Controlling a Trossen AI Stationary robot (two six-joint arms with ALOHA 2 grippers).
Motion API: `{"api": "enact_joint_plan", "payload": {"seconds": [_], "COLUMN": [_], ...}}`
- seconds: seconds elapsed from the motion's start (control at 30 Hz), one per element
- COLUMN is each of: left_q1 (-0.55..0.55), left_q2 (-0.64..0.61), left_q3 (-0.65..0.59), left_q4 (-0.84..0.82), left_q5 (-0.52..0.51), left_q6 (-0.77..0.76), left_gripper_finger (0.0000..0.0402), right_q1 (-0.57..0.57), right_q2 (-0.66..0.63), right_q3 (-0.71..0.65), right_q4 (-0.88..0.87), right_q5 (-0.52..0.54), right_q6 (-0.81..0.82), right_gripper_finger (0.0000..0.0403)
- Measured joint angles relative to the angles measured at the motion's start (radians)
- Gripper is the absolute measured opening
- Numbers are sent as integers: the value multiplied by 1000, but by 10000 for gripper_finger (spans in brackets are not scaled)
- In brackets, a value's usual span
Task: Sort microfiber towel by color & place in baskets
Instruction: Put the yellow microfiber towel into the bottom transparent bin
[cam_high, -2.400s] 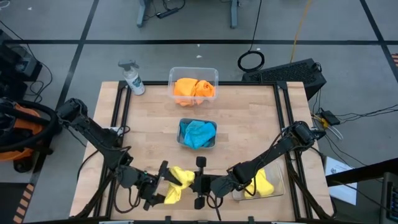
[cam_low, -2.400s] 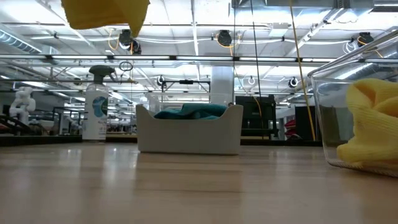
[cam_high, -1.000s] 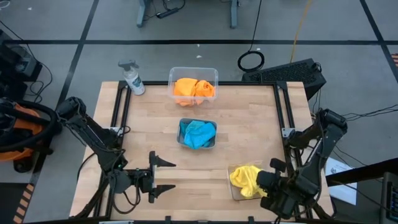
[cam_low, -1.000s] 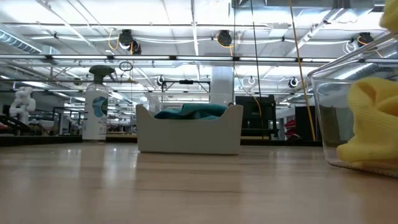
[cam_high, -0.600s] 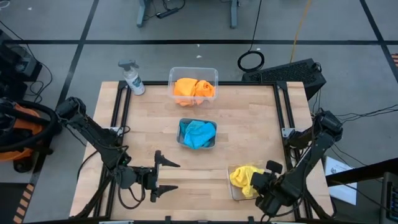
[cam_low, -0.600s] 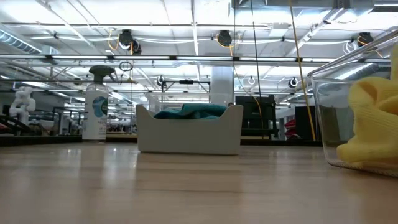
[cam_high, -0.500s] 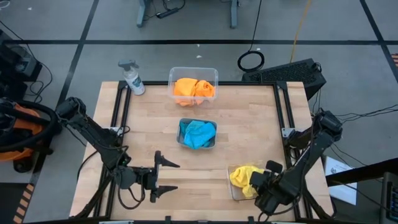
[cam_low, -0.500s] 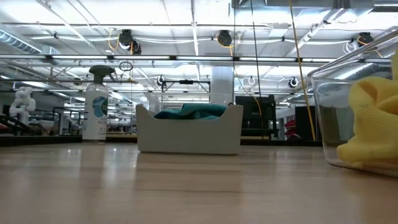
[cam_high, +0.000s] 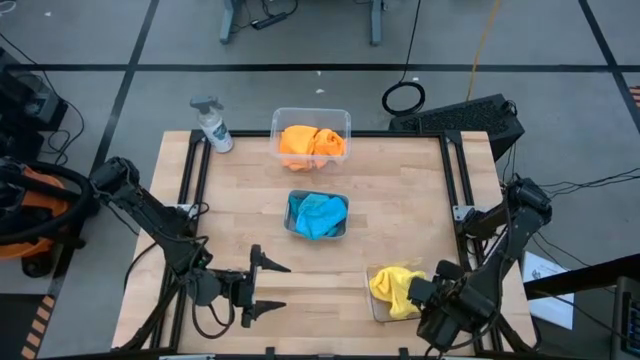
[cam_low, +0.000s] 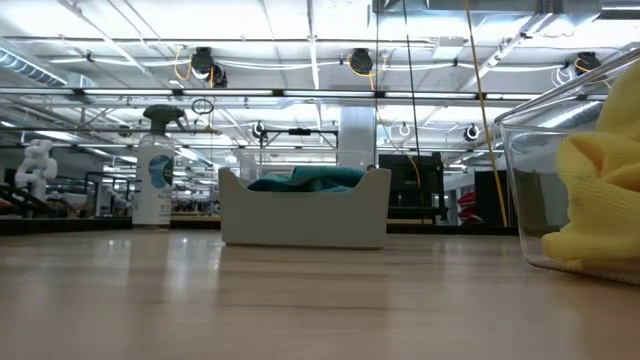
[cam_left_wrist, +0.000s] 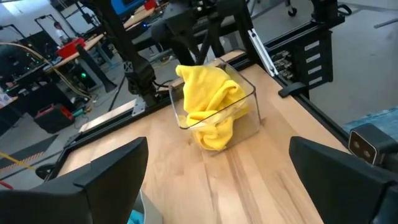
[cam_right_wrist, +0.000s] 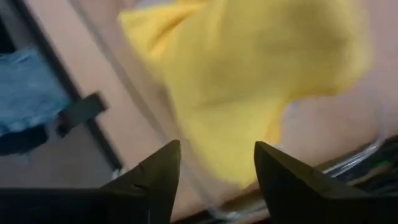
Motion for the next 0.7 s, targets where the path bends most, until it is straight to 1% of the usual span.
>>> {"api": "enact_joint_plan", "payload": {"seconds": [0.07, 0.13, 0.23, 0.37, 0.4, 0.43, 0.53, 0.7], "left_q1": [0, 0, 0, 0, 0, 0, 0, 0], "left_q2": [0, 0, 0, 0, 0, 0, 0, 0], "left_q3": [0, 0, 0, 0, 0, 0, 0, 0], "left_q4": [0, 0, 0, 0, 0, 0, -1, -6], "left_q5": [0, 0, 0, 0, 0, 0, 1, 45], "left_q6": [0, 0, 0, 0, 0, 0, 0, -1], "left_gripper_finger": [392, 392, 392, 392, 392, 392, 392, 392], "right_q1": [-1, -2, -2, -5, -7, -11, -18, -37], "right_q2": [0, 0, 0, 0, 0, 0, 0, 2], "right_q3": [1, 1, 1, 0, -6, -17, -73, -230], "right_q4": [-19, -27, -24, -13, 7, 31, 79, 256], "right_q5": [54, 131, 224, 302, 318, 323, 327, 309], "right_q6": [-10, -39, -81, -105, -112, -122, -117, -121], "right_gripper_finger": [182, 156, 104, 27, 14, 8, 11, 2]}}
